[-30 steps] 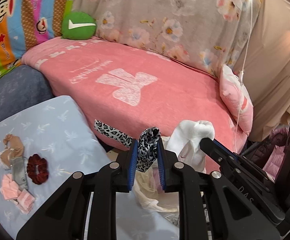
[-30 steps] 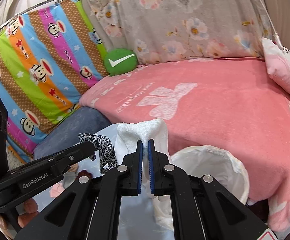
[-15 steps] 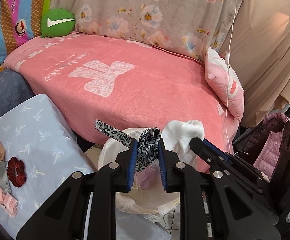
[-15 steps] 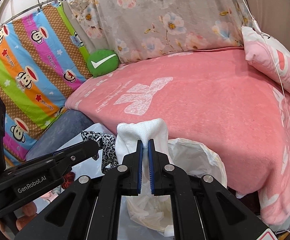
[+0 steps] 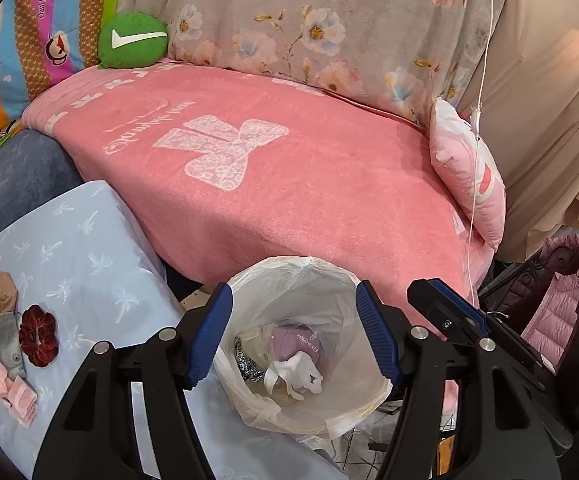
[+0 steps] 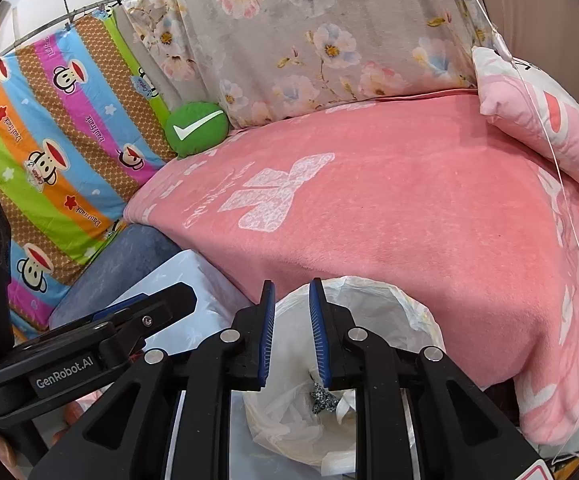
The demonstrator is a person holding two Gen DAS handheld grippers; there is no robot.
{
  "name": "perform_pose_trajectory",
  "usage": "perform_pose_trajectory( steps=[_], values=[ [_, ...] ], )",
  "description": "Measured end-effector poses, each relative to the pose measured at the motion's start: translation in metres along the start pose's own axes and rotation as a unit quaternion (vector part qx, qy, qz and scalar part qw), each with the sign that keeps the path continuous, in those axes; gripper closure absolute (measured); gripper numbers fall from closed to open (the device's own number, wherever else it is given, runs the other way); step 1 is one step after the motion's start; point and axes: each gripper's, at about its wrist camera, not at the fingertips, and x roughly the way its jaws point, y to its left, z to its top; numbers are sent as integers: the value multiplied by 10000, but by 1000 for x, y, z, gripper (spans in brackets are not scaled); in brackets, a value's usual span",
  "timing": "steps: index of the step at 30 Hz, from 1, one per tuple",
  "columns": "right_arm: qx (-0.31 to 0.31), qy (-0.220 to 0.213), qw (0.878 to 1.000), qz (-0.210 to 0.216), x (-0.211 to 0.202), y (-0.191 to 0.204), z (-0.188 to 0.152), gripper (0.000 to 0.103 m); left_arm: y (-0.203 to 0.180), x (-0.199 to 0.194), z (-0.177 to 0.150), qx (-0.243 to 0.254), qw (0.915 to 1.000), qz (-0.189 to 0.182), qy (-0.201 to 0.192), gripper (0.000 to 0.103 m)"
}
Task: Collect trash
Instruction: 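Open both tools to drop the strip and sock into the bin, then move both open tools back over the remaining items on the table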
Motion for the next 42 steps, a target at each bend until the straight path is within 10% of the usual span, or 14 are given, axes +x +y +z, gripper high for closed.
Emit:
perform_pose_trajectory(
  steps=[34,42],
  values=[
    [-870,581,9931,525,36,106,-39,80,104,-34,-32,-929,9933,684,-102,41],
    [-1141,776,9880,699,46,143,-59,80,144,-48,-50,-1248,9854,1147,-158,26]
  ],
)
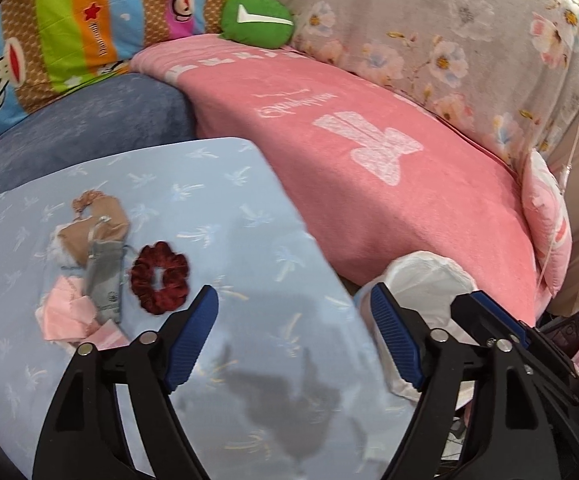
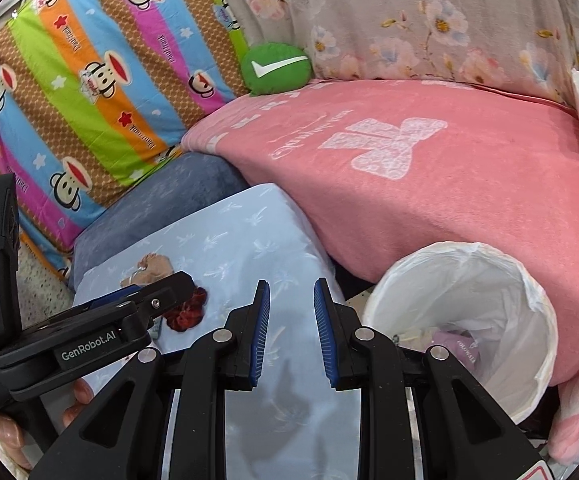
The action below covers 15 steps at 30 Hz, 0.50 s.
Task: Collect trash
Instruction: 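Move both open tools back over the remaining items on the table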
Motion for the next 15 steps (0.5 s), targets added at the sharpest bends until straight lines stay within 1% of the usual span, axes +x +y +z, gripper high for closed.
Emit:
perform_pose_trajectory(
  steps=[9,12,15],
  values=[
    [-255,223,9992,194,22,44,-11,79,58,-9,-14,-263,9984,495,-26,25],
    [-345,287,9986,267,30,59,-15,72,77,-12,-18,-362,9972,658,-22,19],
    [-475,380,9974,374,38,78,-21,72,98,-17,-23,-495,9960,750,-26,18]
  ],
)
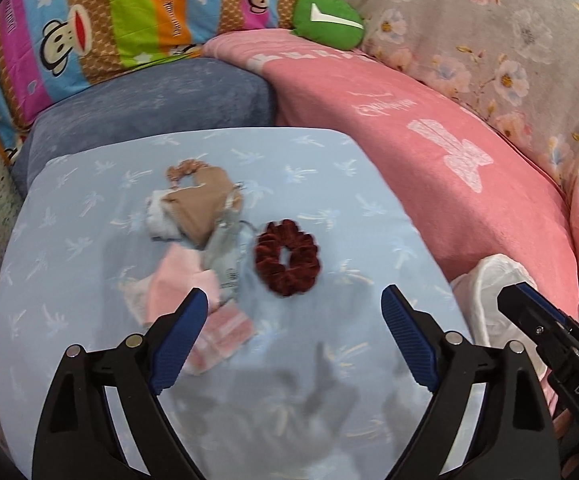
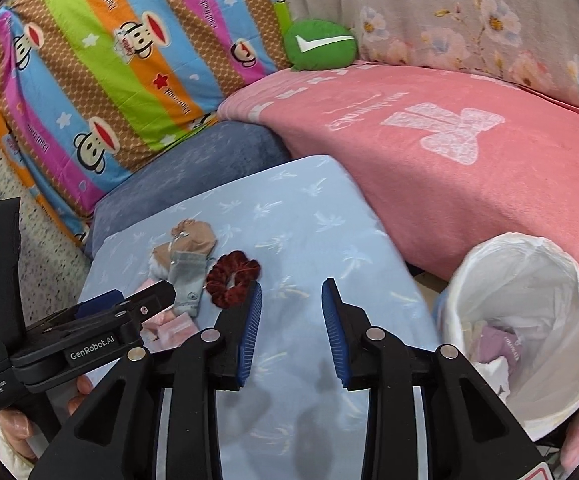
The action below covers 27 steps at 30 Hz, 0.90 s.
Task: Collect trash
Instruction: 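Move both open tools back over the remaining items on the table, then grasp the pink cloth with the right tool and lift it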
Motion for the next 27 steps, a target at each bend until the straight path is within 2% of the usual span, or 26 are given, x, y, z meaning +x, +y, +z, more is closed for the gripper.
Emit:
perform_pose_trajectory(
  steps=[3,10,14,18,27],
  values=[
    [-131,85,9998,97,10,17,-3,71,20,-2,-6,-47,9999,102,-11,18],
    [-377,269,9984,320,28,52,-11,70,63,-5,-26,202,9984,535,16,18],
    [-484,429,9967,494,44,72,-15,70,94,-6,-31,-182,9977,642,100,18],
    [-637,552,9939,711,61,97,-20,59,112,-5,-32,-413,9966,709,122,18],
    [-485,991,9873,1145,110,134,-19,58,142,4,-28,-614,9952,751,154,18]
  ],
)
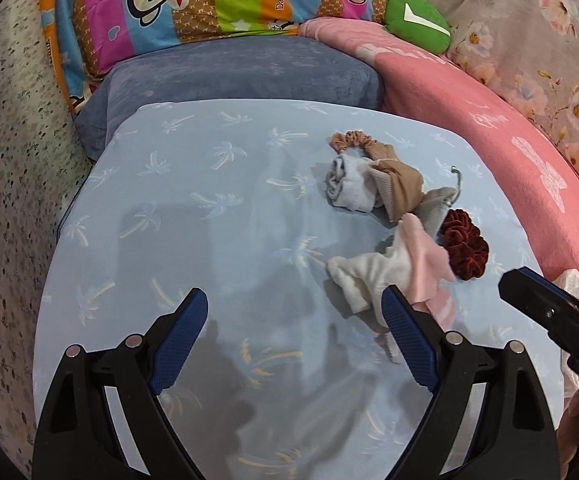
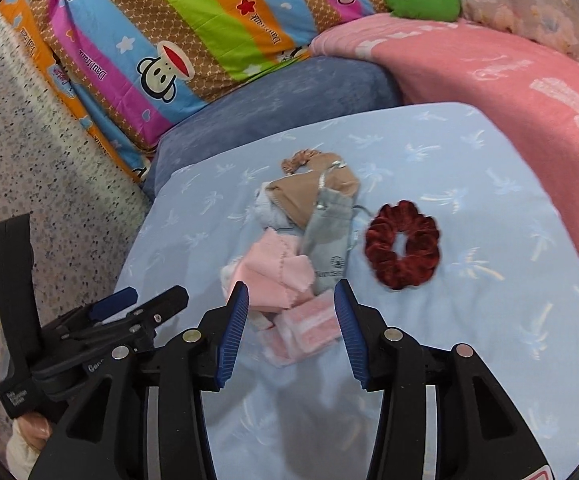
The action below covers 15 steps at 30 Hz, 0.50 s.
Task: Collect trash
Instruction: 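Grasp the pink cloth with the right tool and lift it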
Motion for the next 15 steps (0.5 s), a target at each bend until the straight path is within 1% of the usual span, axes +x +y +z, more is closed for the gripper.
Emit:
perform_pose_trajectory(
  steps=[7,10,11,12,13,15],
  values=[
    [3,252,9996,100,40,15,9,58,16,9,1,-22,9999,-137,8,18],
    [7,364,9993,130,54,17,10,59,18,13,3,-46,9996,-277,37,19],
    [21,392,9992,113,57,16,10,62,18,15,3,-41,9995,-312,43,19],
    [52,436,9989,159,60,15,10,71,17,16,3,-20,9994,-351,57,19],
    [86,473,9987,189,63,14,9,87,15,17,3,0,9992,-389,76,19],
    [183,488,9985,178,63,9,8,99,12,20,4,43,9988,-479,95,19]
  ],
)
